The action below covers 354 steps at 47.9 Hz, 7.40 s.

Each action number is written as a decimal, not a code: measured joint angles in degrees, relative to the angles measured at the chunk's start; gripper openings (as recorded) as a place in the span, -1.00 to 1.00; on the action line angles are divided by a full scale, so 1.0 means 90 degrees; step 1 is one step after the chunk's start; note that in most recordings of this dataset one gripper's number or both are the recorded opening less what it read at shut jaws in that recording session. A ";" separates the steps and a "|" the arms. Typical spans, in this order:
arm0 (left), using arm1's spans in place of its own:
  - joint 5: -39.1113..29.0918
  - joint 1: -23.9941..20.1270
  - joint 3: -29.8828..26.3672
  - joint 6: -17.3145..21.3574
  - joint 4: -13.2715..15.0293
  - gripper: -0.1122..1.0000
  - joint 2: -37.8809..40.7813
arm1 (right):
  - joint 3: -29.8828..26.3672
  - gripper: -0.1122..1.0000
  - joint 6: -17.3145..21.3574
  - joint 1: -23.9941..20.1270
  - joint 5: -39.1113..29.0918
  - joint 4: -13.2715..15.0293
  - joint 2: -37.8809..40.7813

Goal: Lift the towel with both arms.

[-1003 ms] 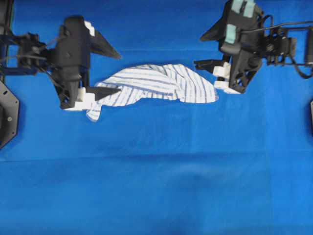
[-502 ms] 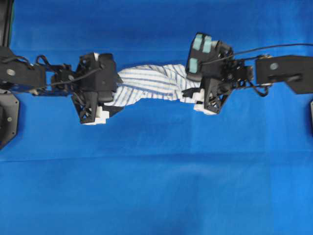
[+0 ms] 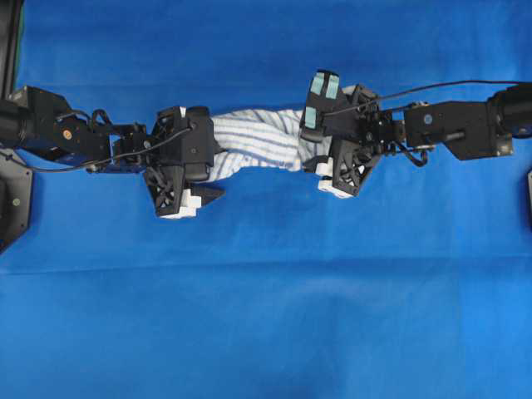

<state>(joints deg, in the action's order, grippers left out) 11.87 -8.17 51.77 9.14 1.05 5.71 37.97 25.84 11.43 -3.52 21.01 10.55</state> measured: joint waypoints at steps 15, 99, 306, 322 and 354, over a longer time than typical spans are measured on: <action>-0.0137 0.0010 0.0000 -0.0010 0.0000 -0.11 0.0020 | -0.0039 -0.49 0.0010 0.0000 0.0088 0.0000 0.0068; -0.5801 -0.0186 -0.4277 0.0078 -0.0078 -0.72 -0.3242 | -0.2803 -0.69 -0.0918 -0.0146 -0.3955 -0.0020 -0.4160; -0.4902 -0.0020 -0.3779 -0.0322 -0.0029 -0.74 -0.3516 | -0.2842 -0.74 -0.0820 -0.0771 -0.4473 -0.0107 -0.4004; -0.4980 -0.0059 -0.3887 -0.0303 -0.0039 -0.73 -0.3516 | -0.2988 -0.74 -0.0889 -0.0781 -0.4580 -0.0107 -0.3994; -0.4873 0.0000 -0.3896 0.0283 -0.0049 0.82 -0.3584 | -0.2988 0.38 -0.0928 -0.0771 -0.4658 0.0107 -0.4004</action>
<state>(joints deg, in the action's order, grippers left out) -31.99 -8.17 16.70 11.69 0.62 -26.54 11.07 17.49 4.48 -45.44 21.97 -25.49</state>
